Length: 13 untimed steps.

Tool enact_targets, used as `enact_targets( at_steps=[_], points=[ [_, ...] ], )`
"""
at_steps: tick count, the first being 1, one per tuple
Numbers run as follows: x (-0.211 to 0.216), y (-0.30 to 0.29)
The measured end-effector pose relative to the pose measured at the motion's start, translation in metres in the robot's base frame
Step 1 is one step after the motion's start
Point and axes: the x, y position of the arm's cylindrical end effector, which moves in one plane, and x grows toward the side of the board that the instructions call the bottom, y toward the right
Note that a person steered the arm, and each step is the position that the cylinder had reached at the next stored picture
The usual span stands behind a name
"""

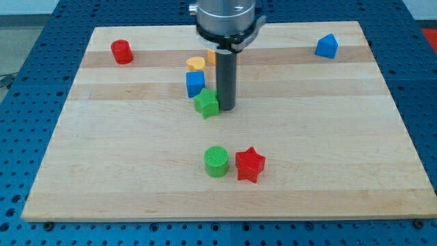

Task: Move the green star to the left side of the board

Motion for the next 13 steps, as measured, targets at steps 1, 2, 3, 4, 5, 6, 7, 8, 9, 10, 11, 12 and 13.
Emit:
enact_targets(
  at_steps=[1, 2, 3, 4, 5, 6, 7, 8, 9, 10, 11, 12, 13],
  points=[
    [0.005, -0.023],
    [0.011, -0.046],
    [0.018, -0.066],
    [0.023, -0.087],
    [0.028, -0.107],
    [0.032, -0.127],
    [0.036, -0.147],
    [0.039, -0.166],
    [0.059, -0.123],
    [0.054, -0.084],
    [0.034, -0.084],
    [0.001, -0.091],
    [-0.030, -0.096]
  ],
)
